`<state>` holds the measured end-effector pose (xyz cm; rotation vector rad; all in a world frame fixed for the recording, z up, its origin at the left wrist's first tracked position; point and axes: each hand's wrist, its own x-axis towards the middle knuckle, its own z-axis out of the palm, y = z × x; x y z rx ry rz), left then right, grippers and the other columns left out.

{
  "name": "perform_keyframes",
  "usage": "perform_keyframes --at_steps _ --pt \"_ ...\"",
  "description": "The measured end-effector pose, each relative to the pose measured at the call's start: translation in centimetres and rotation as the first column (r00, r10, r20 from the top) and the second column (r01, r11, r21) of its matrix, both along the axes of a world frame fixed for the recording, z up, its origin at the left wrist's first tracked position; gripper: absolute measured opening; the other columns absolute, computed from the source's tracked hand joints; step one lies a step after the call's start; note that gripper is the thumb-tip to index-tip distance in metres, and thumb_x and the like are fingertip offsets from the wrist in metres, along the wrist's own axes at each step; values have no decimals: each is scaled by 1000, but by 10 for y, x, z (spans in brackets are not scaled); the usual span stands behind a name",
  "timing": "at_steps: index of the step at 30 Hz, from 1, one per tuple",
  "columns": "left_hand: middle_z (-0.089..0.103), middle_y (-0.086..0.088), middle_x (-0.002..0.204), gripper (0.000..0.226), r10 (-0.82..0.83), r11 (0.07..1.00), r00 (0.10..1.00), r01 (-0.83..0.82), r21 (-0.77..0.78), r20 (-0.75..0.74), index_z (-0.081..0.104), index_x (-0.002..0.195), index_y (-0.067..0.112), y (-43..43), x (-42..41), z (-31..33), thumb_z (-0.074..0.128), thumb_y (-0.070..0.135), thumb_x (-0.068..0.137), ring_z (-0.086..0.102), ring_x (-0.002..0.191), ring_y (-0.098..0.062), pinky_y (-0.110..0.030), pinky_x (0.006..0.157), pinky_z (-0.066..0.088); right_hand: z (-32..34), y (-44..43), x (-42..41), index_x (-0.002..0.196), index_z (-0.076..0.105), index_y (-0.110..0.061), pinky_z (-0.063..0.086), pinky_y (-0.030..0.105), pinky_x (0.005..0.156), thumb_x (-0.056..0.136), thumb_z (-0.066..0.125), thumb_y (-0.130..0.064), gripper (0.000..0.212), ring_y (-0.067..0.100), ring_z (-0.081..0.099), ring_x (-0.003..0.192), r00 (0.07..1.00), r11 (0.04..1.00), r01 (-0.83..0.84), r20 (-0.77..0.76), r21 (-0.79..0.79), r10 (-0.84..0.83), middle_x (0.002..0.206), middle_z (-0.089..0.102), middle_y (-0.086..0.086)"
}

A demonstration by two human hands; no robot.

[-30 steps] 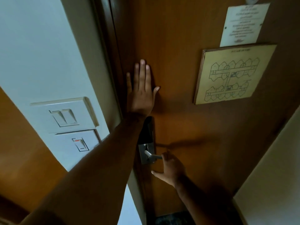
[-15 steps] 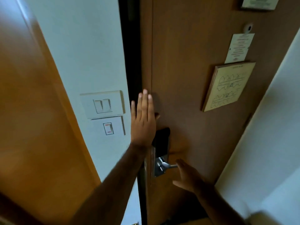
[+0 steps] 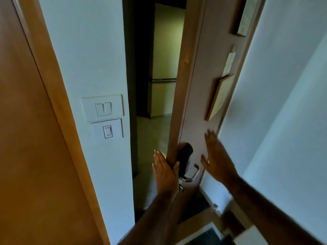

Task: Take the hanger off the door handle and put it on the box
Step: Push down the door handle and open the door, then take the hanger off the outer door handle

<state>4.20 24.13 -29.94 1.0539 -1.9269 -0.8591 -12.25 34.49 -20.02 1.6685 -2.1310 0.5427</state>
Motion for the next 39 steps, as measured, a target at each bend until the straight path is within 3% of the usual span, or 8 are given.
perform_keyframes --at_steps 3,7,12,15,19,23,34,39 --pt "1 -11 175 87 -15 1000 1000 15 4 25 -2 165 7 31 -8 2 41 52 104 2 163 -25 -46 134 5 56 17 10 163 17 2 22 51 129 102 60 -36 83 36 11 161 969 959 -117 -243 -260 52 173 12 22" --pt "9 -16 174 86 -60 998 998 60 -25 9 2 164 4 66 -14 6 48 47 106 10 162 -30 -49 132 17 108 24 28 165 10 -2 13 49 131 106 50 -45 83 34 8 162 804 942 -266 -586 -203 101 174 7 19" --pt "-9 1 174 94 -173 985 985 174 -19 12 -8 165 19 75 -9 -20 8 80 95 -6 162 -15 -39 133 2 120 34 19 164 14 0 12 49 131 109 40 -45 76 32 10 162 602 984 -133 -798 -116 -13 173 15 19" --pt "-7 -3 175 93 -120 979 992 125 160 -40 -8 164 19 63 -2 -37 13 78 96 -2 162 -18 -36 131 4 116 49 0 163 21 0 9 47 131 107 40 -50 77 31 14 161 526 984 -71 -844 -164 -103 173 19 18" --pt "-6 -7 175 86 -238 935 965 198 294 106 -9 164 15 38 -6 -54 53 29 106 -2 162 -22 -33 128 5 111 70 -21 162 27 -2 7 47 131 104 43 -53 79 31 16 161 459 975 -44 -871 -219 -175 173 19 16" --pt "29 -12 168 85 -409 838 908 334 431 90 13 164 12 26 -24 -53 66 8 97 30 156 -28 -38 121 33 111 86 -34 161 32 -2 7 47 131 101 45 -54 80 32 15 161 416 967 -52 -886 -249 -205 172 23 17" --pt "72 -8 119 24 -489 823 842 360 440 226 68 121 12 -3 -58 -53 50 21 107 67 114 -24 -42 103 54 112 98 -48 159 36 -2 5 47 131 98 47 -54 81 31 10 162 382 962 -109 -904 -250 -192 167 31 16" --pt "68 4 94 19 -457 884 800 360 299 389 70 106 22 -24 -84 -40 51 25 105 66 91 -18 -21 73 45 111 96 -48 159 35 -2 5 46 132 97 47 -52 81 30 11 162 403 957 -137 -897 -256 -183 166 34 16"
